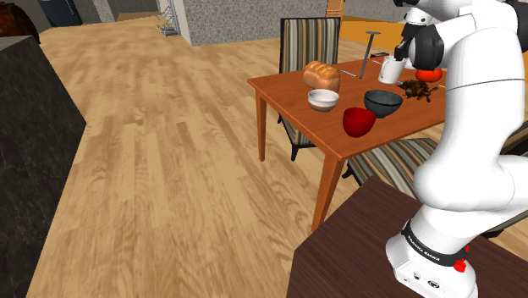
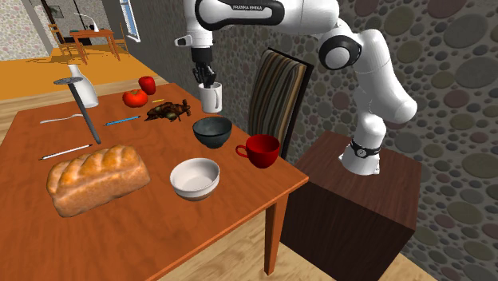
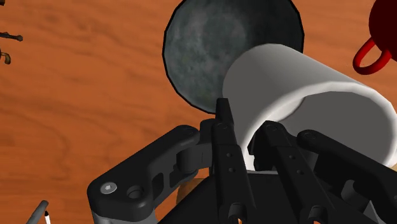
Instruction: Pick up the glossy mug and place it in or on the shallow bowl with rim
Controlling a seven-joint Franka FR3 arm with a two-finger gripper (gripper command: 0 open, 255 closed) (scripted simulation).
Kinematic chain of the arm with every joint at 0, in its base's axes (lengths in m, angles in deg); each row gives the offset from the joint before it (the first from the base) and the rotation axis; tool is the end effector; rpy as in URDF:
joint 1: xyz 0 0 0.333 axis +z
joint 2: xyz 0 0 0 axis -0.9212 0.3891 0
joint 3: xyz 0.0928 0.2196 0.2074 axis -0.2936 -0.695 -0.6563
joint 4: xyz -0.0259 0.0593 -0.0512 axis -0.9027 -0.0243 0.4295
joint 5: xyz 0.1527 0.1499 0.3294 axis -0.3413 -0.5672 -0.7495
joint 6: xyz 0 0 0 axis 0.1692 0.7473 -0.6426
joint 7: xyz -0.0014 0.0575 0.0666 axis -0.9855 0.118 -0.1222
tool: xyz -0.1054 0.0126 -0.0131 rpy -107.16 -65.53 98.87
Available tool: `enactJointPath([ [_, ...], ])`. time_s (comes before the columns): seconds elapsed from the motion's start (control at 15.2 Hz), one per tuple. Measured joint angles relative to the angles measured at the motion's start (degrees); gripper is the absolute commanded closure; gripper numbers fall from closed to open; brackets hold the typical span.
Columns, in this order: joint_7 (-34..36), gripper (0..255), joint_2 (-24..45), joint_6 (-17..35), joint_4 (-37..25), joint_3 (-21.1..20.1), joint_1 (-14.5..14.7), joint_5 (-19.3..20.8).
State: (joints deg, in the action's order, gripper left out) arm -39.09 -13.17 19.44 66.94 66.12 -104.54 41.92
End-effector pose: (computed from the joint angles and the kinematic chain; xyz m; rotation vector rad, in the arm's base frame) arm 0.4042 -0.5868 0.5245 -3.0880 0.2021 -0.0764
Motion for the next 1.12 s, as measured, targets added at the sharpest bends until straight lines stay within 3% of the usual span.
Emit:
enactJointPath([
  [0.86,-1.8,255,-1.35,10.95,12.88,0.14,2.92,0.21],
  [1.12,-1.93,255,-1.26,11.89,13.76,0.09,3.09,0.13],
])
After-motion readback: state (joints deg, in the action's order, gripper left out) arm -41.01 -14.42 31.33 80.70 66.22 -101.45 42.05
